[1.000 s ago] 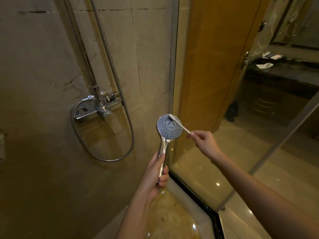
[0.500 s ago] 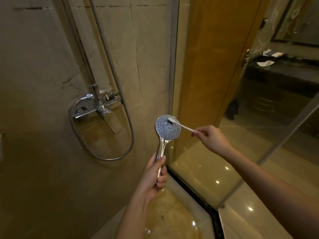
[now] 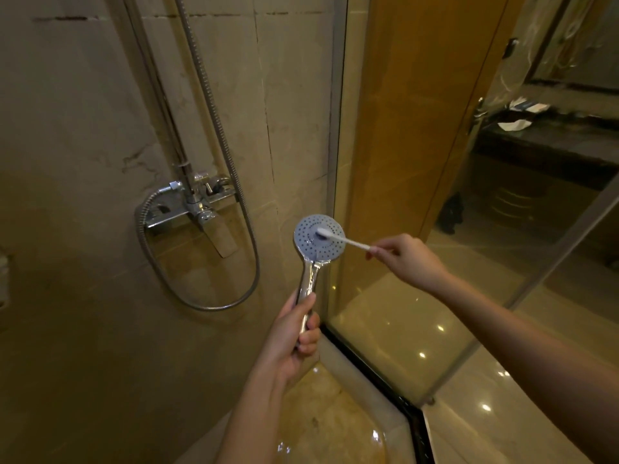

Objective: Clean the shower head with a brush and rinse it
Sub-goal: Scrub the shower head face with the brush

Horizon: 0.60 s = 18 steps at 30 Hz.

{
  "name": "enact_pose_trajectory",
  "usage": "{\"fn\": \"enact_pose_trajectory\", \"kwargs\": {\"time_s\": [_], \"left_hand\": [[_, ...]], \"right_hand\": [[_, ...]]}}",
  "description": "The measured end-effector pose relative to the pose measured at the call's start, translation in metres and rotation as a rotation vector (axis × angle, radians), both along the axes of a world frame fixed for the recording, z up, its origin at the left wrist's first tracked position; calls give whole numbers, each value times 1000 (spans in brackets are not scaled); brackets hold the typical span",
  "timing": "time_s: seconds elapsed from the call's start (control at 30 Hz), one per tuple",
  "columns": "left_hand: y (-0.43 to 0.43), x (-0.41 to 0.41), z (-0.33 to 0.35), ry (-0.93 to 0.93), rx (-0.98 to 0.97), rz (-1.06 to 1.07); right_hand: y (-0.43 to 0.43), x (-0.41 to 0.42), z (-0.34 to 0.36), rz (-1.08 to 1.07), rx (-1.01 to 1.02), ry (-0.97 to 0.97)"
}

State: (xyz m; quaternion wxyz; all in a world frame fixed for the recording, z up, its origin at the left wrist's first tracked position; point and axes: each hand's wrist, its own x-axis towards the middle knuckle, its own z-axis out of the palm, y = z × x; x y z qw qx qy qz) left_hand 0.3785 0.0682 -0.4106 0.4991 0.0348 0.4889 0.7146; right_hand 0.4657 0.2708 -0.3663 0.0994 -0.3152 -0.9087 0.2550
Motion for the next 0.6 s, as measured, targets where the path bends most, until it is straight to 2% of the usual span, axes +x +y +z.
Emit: {"fn": "enact_pose_trajectory", "kwargs": {"time_s": [0.13, 0.27, 0.4, 0.5, 0.6], "left_hand": [[-4, -1, 0, -21, 9, 23], [-3, -6, 2, -34, 23, 17], [-7, -2, 0, -65, 33, 6], [-5, -1, 2, -66, 35, -18], [-6, 0, 3, -88, 48, -13]], "right_hand": [[-6, 5, -7, 95, 4, -49], [2, 2, -5, 19, -28, 43], [-8, 11, -7, 119, 18, -60], [1, 11, -2, 12, 5, 19], [-5, 11, -3, 73, 9, -32]]}}
